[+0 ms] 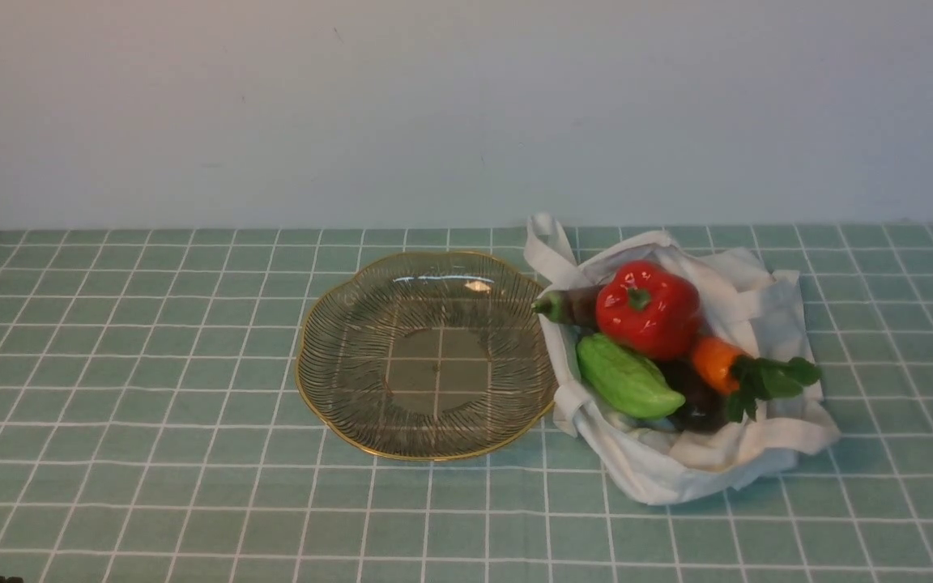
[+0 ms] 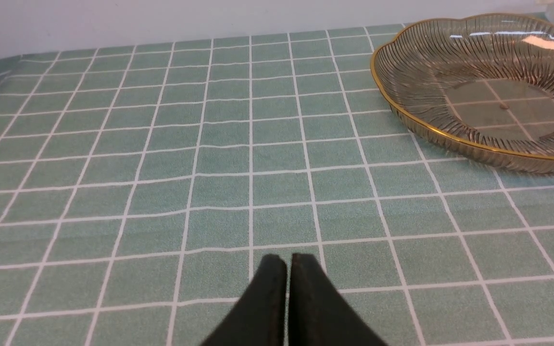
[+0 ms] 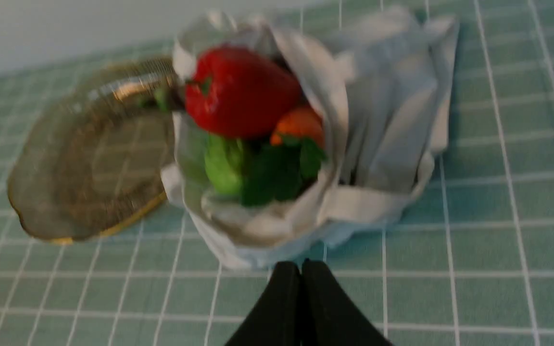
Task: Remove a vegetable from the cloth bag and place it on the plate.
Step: Use the right arm to grab a bell peppers from the bag
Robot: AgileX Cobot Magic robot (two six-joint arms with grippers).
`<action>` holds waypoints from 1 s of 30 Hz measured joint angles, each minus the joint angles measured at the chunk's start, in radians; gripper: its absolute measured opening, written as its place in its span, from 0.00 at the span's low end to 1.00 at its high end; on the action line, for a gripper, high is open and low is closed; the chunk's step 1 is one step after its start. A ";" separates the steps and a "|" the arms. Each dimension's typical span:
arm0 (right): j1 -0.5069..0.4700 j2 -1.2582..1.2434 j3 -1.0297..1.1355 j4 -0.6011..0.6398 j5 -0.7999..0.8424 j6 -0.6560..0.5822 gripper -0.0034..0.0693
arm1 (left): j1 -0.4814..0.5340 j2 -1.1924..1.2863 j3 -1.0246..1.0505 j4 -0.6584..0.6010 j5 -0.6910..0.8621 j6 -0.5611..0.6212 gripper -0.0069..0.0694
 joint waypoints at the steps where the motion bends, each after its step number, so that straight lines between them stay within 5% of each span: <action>1: 0.000 0.046 -0.003 0.042 0.005 -0.043 0.03 | 0.000 0.000 0.000 0.000 0.000 0.000 0.09; 7: 0.058 0.234 -0.014 0.387 0.019 -0.412 0.04 | 0.000 0.000 0.000 0.000 0.000 0.000 0.09; 12: 0.185 0.363 -0.099 0.435 0.016 -0.512 0.05 | 0.000 0.000 0.000 0.000 0.000 0.000 0.09; 20: 0.347 0.562 -0.324 0.097 -0.017 -0.296 0.16 | 0.000 0.000 0.000 0.000 0.000 0.000 0.09; 26: 0.459 0.728 -0.506 -0.349 -0.012 0.044 0.42 | 0.000 0.000 0.000 0.000 0.000 0.000 0.09; 30: 0.489 0.794 -0.552 -0.491 -0.015 0.139 0.63 | 0.000 0.000 0.000 0.000 0.000 0.000 0.09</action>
